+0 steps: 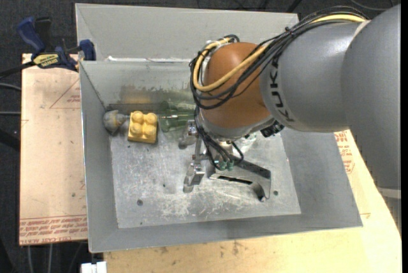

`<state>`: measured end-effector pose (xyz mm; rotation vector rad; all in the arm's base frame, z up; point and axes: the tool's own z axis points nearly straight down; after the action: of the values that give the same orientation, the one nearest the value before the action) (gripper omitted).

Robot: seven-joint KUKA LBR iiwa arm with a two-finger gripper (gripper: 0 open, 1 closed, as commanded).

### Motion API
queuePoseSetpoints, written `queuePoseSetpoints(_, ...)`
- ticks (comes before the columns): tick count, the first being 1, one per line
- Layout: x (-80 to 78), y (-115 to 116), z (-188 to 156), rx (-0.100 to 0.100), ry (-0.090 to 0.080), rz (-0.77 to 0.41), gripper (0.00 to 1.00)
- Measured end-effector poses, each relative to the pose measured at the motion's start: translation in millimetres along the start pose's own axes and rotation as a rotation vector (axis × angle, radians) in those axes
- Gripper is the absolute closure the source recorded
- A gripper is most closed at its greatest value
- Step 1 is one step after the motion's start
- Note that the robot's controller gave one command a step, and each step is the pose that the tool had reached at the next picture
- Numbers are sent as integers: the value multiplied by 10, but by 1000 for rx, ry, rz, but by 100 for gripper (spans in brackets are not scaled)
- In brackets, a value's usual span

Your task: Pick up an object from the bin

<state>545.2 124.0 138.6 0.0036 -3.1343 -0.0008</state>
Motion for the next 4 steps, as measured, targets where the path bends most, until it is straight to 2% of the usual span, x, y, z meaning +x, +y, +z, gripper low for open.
queuePoseSetpoints(1, -19, -5, -41, -1, -7, 2, 0)
queuePoseSetpoints(3, -20, -6, -42, -1, -7, 3, 0)
queuePoseSetpoints(4, 231, -70, -333, 1, -2, -17, 0)
